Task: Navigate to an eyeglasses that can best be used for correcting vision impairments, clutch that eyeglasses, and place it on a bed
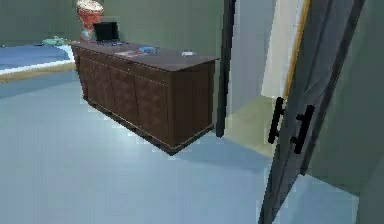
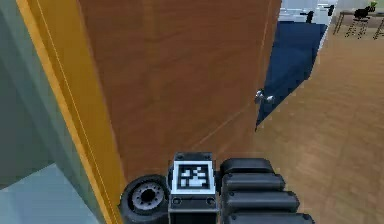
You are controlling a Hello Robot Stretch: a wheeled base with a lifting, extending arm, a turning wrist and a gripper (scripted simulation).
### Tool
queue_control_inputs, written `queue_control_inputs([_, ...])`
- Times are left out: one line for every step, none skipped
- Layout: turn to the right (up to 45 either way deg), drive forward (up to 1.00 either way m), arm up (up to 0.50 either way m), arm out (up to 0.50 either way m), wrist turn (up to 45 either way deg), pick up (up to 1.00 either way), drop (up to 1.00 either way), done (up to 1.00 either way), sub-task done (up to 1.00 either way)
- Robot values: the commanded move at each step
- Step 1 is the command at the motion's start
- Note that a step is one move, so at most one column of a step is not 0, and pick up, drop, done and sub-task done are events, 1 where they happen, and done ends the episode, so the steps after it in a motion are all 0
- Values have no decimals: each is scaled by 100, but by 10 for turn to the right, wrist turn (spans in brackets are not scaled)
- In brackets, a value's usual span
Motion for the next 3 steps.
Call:
queue_control_inputs([0, 100, 0, 0, 0, 0, 0, 0, 0])
queue_control_inputs([60, 0, 0, 0, 0, 0, 0, 0, 0])
queue_control_inputs([0, 25, 0, 0, 0, 0, 0, 0, 0])
